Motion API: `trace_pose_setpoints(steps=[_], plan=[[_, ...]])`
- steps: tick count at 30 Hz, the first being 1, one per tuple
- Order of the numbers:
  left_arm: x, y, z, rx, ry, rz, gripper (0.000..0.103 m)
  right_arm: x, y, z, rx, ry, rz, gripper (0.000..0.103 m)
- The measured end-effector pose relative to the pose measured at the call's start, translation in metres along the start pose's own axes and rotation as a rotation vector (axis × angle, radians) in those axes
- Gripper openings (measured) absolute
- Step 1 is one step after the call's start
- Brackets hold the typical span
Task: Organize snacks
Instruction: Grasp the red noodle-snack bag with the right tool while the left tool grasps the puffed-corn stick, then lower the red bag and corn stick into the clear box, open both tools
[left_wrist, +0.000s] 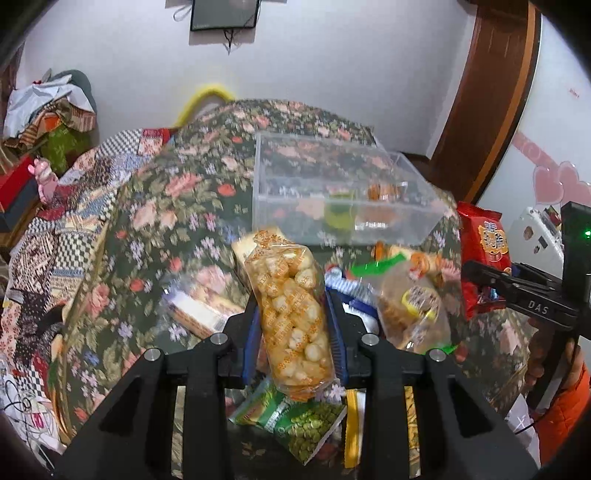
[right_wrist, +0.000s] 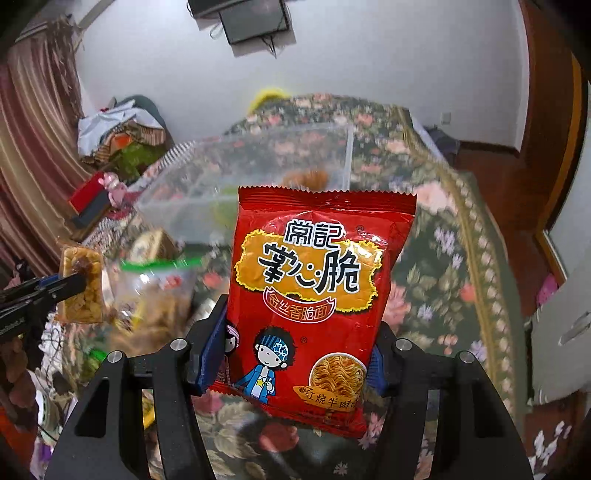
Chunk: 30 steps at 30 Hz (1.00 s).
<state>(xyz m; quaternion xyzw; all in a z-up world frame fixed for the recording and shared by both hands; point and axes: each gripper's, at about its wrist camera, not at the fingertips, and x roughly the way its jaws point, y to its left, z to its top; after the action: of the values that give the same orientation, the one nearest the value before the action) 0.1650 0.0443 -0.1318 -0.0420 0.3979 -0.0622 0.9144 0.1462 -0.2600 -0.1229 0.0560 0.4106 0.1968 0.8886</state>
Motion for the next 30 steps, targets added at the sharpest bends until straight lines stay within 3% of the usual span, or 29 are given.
trace_pose_setpoints(steps=[10, 18, 30], plan=[[-0.012, -0.004, 0.043, 0.012, -0.096, 0.001, 0.033, -0.012, 0.013, 0.041, -0.039, -0.114, 0.023, 0.058], [0.001, -0.011, 0.075, 0.017, -0.131, -0.009, 0.033, -0.004, 0.025, 0.068, -0.062, -0.17, 0.039, 0.058], [0.052, -0.018, 0.106, 0.02, -0.109, 0.001, 0.033, 0.035, 0.031, 0.098, -0.074, -0.156, 0.043, 0.058]])
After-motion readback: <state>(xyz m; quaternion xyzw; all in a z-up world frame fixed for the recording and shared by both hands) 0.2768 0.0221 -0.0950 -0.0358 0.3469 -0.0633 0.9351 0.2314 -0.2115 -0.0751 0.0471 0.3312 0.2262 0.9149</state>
